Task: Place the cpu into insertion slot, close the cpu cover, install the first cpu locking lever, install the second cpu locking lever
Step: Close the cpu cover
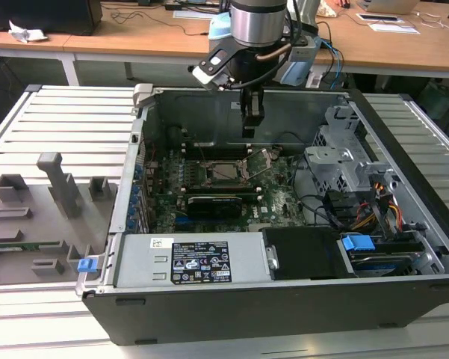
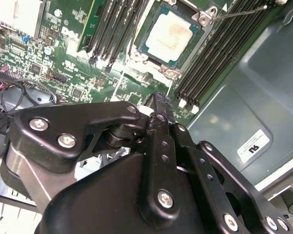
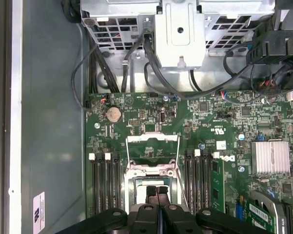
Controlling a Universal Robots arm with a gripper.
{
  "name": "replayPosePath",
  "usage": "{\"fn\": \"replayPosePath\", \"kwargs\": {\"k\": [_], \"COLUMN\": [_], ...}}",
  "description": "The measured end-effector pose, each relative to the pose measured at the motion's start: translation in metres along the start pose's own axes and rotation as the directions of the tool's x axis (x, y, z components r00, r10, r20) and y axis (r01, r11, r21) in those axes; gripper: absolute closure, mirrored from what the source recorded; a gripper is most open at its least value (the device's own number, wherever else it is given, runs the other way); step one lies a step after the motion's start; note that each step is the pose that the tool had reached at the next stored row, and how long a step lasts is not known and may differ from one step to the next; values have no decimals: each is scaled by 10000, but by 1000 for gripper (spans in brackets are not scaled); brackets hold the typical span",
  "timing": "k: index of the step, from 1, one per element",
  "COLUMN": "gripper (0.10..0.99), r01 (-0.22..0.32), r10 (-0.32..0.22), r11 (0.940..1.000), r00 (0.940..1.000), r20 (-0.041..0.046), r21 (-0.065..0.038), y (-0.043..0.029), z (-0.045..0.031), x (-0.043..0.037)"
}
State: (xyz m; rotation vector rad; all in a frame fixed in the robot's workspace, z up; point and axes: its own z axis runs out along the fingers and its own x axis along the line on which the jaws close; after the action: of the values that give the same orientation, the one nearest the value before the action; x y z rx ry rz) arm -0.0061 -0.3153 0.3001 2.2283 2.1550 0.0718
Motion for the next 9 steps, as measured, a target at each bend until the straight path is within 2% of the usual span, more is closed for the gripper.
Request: {"fn": "replayPosePath", "kwargs": {"k": [9], "gripper": [980], "r01": [0], "r10": [0], "r11": [10000], "r00": [10000], "r20": [0], "r21": [-1], "y": [69], "z": [8], "x": [3]}}
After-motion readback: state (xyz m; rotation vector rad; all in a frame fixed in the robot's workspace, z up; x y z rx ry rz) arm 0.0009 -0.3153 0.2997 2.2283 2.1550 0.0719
